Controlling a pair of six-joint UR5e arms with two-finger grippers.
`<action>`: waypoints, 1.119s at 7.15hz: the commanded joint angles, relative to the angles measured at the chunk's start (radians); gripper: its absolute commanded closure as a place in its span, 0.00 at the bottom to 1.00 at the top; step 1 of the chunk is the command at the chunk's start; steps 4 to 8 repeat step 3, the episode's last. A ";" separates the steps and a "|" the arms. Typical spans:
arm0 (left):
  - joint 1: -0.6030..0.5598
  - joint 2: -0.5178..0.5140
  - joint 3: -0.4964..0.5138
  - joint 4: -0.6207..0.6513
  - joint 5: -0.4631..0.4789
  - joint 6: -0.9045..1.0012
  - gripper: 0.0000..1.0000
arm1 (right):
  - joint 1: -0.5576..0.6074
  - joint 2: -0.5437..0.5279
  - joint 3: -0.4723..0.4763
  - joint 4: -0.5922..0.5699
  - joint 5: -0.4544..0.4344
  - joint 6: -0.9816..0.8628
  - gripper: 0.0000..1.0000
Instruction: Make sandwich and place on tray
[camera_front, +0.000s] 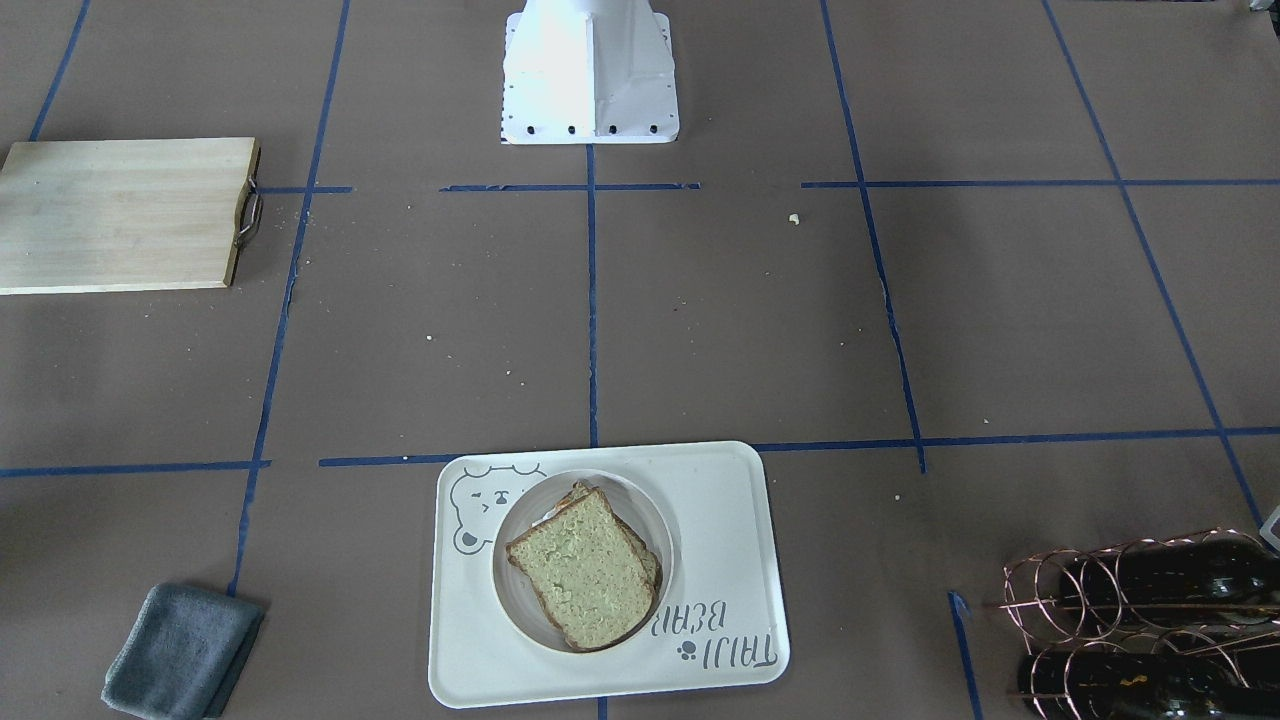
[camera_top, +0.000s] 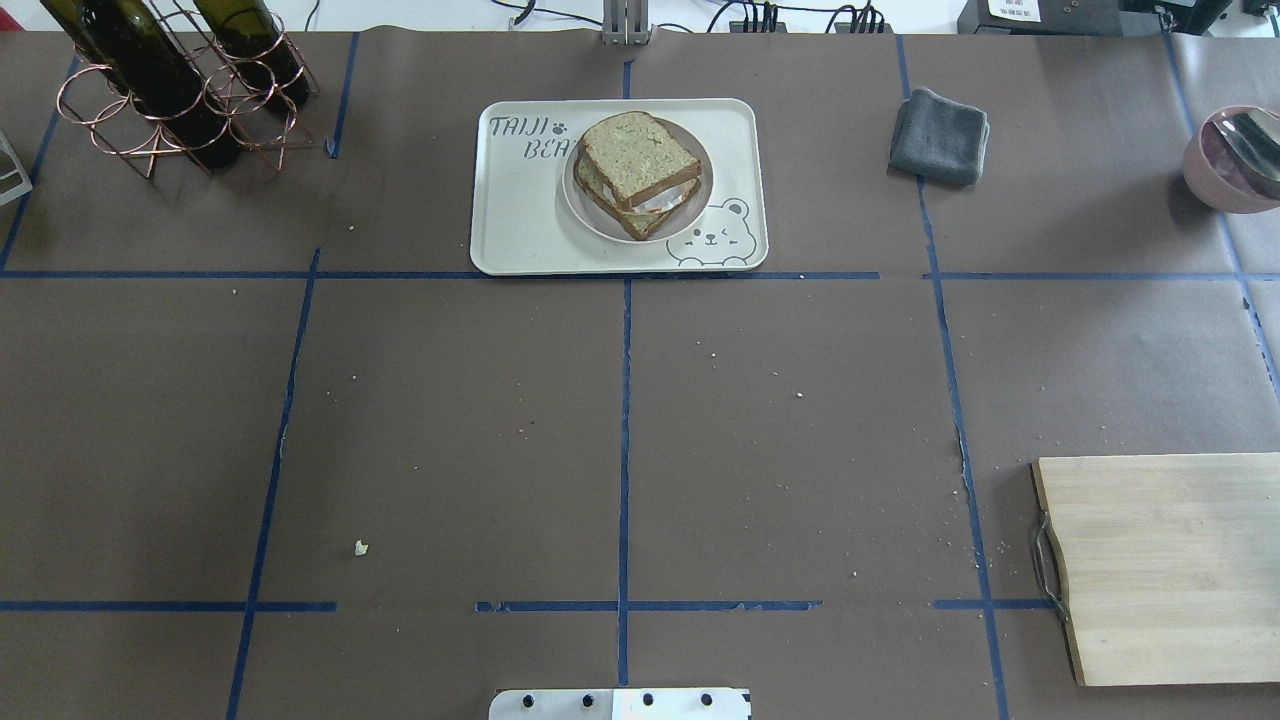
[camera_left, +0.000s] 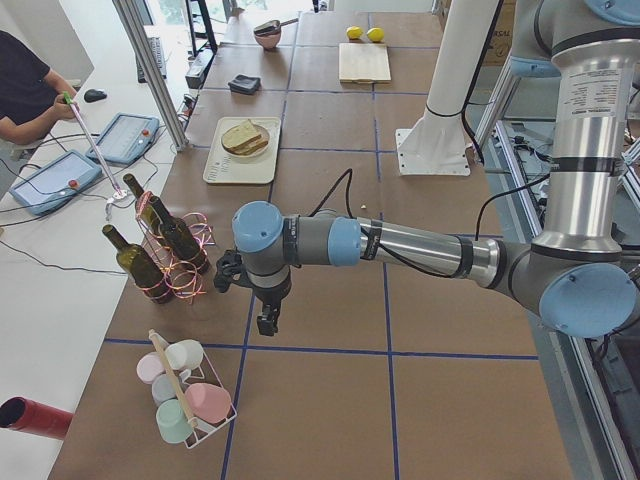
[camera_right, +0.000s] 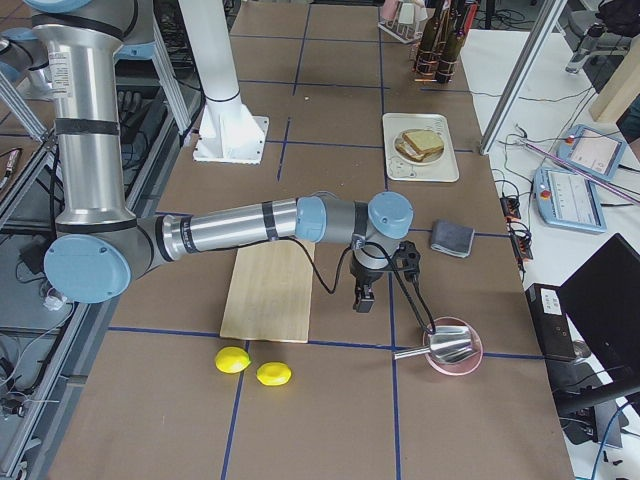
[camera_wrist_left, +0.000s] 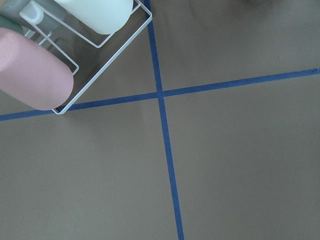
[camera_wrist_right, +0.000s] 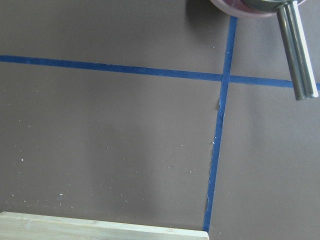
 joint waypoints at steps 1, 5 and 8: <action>0.000 -0.002 0.005 0.001 0.000 0.000 0.00 | 0.002 -0.015 -0.026 0.061 -0.004 -0.002 0.00; 0.000 -0.002 0.012 -0.001 0.000 0.002 0.00 | 0.015 -0.026 -0.063 0.149 -0.001 0.001 0.00; 0.000 -0.002 0.012 -0.001 0.000 0.002 0.00 | 0.015 -0.026 -0.063 0.149 -0.001 0.001 0.00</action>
